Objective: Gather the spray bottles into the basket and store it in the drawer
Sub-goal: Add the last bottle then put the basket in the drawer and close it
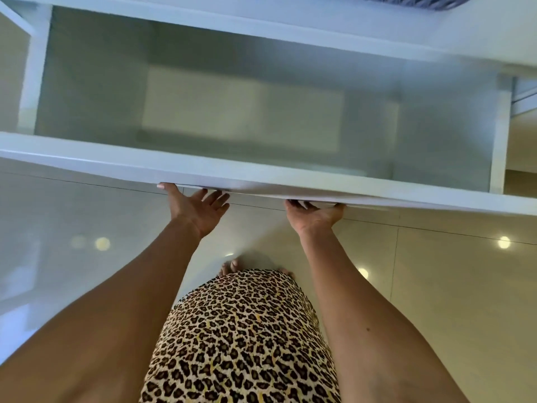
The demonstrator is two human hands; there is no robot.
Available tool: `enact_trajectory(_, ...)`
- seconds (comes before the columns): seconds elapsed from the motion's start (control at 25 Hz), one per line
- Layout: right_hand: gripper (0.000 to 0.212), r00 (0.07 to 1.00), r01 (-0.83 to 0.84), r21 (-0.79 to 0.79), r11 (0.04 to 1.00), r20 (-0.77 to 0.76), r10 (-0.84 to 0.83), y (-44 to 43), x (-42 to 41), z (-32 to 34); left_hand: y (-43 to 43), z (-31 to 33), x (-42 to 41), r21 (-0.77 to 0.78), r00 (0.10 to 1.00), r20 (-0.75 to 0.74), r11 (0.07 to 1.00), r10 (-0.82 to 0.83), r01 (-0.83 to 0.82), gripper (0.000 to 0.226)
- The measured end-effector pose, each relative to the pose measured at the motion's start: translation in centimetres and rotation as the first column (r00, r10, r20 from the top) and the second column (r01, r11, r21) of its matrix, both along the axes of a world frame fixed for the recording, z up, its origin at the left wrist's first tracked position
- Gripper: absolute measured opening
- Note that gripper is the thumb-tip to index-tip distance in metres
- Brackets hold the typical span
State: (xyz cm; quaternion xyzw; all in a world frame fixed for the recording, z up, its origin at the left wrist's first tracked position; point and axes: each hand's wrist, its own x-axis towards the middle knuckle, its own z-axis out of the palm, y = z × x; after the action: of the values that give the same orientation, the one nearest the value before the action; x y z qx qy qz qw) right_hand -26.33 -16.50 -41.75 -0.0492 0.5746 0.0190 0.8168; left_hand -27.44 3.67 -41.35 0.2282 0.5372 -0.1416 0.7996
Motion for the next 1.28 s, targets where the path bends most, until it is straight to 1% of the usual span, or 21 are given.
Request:
enact_trajectory(0.08, 0.077, 0.996, -0.049, -0.031, 0.998, -0.070, 0.047, 0.1, -0.3, 1.7, 0.7, 1.7, 0.0, 0.072, 0.998, -0.038, 0.996, -0.052, 0.055, 0.093)
enact_trajectory(0.12, 0.076, 0.987, -0.123, -0.067, 0.990, -0.114, 0.115, 0.5, -0.8, 3.1, 0.7, 3.2, -0.2, 0.137, 0.990, -0.071, 0.982, -0.124, 0.133, 0.087)
enact_trajectory(0.16, 0.071, 0.963, -0.243, -0.116, 0.963, -0.152, 0.224, 1.2, -1.6, 4.8, 0.3, 5.0, -0.6, 0.245, 0.962, -0.112, 0.931, -0.250, 0.271, 0.078)
enact_trajectory(0.2, 0.062, 0.909, -0.405, -0.180, 0.897, -0.189, 0.372, 2.1, -2.7, 6.9, -0.4, 7.3, -1.4, 0.395, 0.895, -0.177, 0.803, -0.410, 0.446, 0.065)
enact_trajectory(0.24, 0.048, 0.820, -0.571, -0.281, 0.772, -0.237, 0.521, 3.0, -4.0, 9.0, -1.3, 9.6, -2.6, 0.579, 0.797, -0.258, 0.573, -0.546, 0.580, 0.048)
enact_trajectory(0.28, 0.031, 0.728, -0.679, -0.432, 0.593, -0.290, 0.622, 3.9, -5.4, 11.2, -2.1, 11.7, -4.1, 0.756, 0.704, -0.315, 0.280, -0.637, 0.592, 0.031)
enact_trajectory(0.32, 0.016, 0.659, -0.691, -0.616, 0.378, -0.324, 0.679, 4.6, -6.4, 13.6, -3.0, 14.0, -5.3, 0.878, 0.637, -0.326, 0.026, -0.699, 0.477, 0.019)
enact_trajectory(0.36, 0.011, 0.602, -0.618, -0.775, 0.132, -0.359, 0.713, 5.0, -7.3, 15.7, -3.7, 15.9, -6.2, 0.934, 0.594, -0.320, -0.141, -0.738, 0.327, 0.015)
enact_trajectory(0.4, 0.011, 0.556, -0.488, -0.866, -0.109, -0.405, 0.726, 5.2, -7.8, 17.6, -4.3, 17.4, -6.6, 0.951, 0.571, -0.309, -0.255, -0.761, 0.174, 0.020)
enact_trajectory(0.44, 0.014, 0.526, -0.327, -0.884, -0.333, -0.463, 0.713, 5.1, -7.6, 19.1, -4.6, 18.3, -6.4, 0.943, 0.556, -0.293, -0.331, -0.778, 0.035, 0.028)
enact_trajectory(0.48, 0.018, 0.516, -0.171, -0.840, -0.515, -0.521, 0.680, 4.7, -6.7, 20.1, -4.9, 19.0, -5.6, 0.919, 0.542, -0.301, -0.390, -0.785, -0.055, 0.035)
enact_trajectory(0.52, 0.022, 0.508, -0.061, -0.753, -0.655, -0.588, 0.629, 4.4, -5.3, 20.6, -4.9, 19.5, -4.4, 0.888, 0.515, -0.348, -0.452, -0.783, -0.087, 0.042)
enact_trajectory(0.56, 0.028, 0.474, -0.020, -0.648, -0.761, -0.676, 0.564, 4.1, -3.8, 20.7, -4.7, 19.6, -3.1, 0.852, 0.470, -0.433, -0.520, -0.769, -0.066, 0.051)
enact_trajectory(0.6, 0.038, 0.396, -0.023, -0.550, -0.835, -0.772, 0.498, 3.7, -2.4, 20.6, -4.4, 19.5, -1.8, 0.812, 0.410, -0.527, -0.583, -0.744, -0.016, 0.060)
enact_trajectory(0.68, 0.061, 0.165, -0.030, -0.394, -0.919, -0.908, 0.384, 3.0, -0.6, 19.8, -3.2, 18.6, 0.1, 0.721, 0.264, -0.684, -0.685, -0.680, 0.103, 0.075)
enact_trajectory(0.72, 0.068, 0.087, -0.020, -0.336, -0.942, -0.939, 0.333, 2.7, -0.2, 19.2, -2.7, 18.0, 0.5, 0.672, 0.201, -0.738, -0.728, -0.644, 0.135, 0.079)
enact_trajectory(0.76, 0.071, 0.060, 0.000, -0.291, -0.957, -0.955, 0.290, 2.5, -0.2, 18.6, -2.4, 17.4, 0.8, 0.633, 0.161, -0.773, -0.761, -0.613, 0.141, 0.081)
enact_trajectory(0.84, 0.074, 0.061, 0.018, -0.238, -0.971, -0.969, 0.239, 2.5, -0.3, 18.2, -2.2, 16.9, 0.8, 0.604, 0.136, -0.796, -0.787, -0.589, 0.128, 0.083)
enact_trajectory(0.96, 0.078, 0.038, -0.004, -0.240, -0.971, -0.970, 0.240, 2.9, -0.6, 18.4, -2.2, 17.3, 0.6, 0.588, 0.114, -0.808, -0.799, -0.577, 0.126, 0.083)
enact_trajectory(1.08, 0.075, -0.017, -0.019, -0.241, -0.970, -0.970, 0.242, 2.8, -1.6, 18.5, -2.2, 18.0, -0.2, 0.590, 0.060, -0.806, -0.791, -0.588, 0.161, 0.084)
enact_trajectory(1.28, 0.077, -0.026, -0.039, -0.258, -0.966, -0.966, 0.259, 3.1, -5.4, 18.5, -1.7, 18.2, -3.7, 0.606, -0.017, -0.783, -0.770, -0.621, 0.200, 0.083)
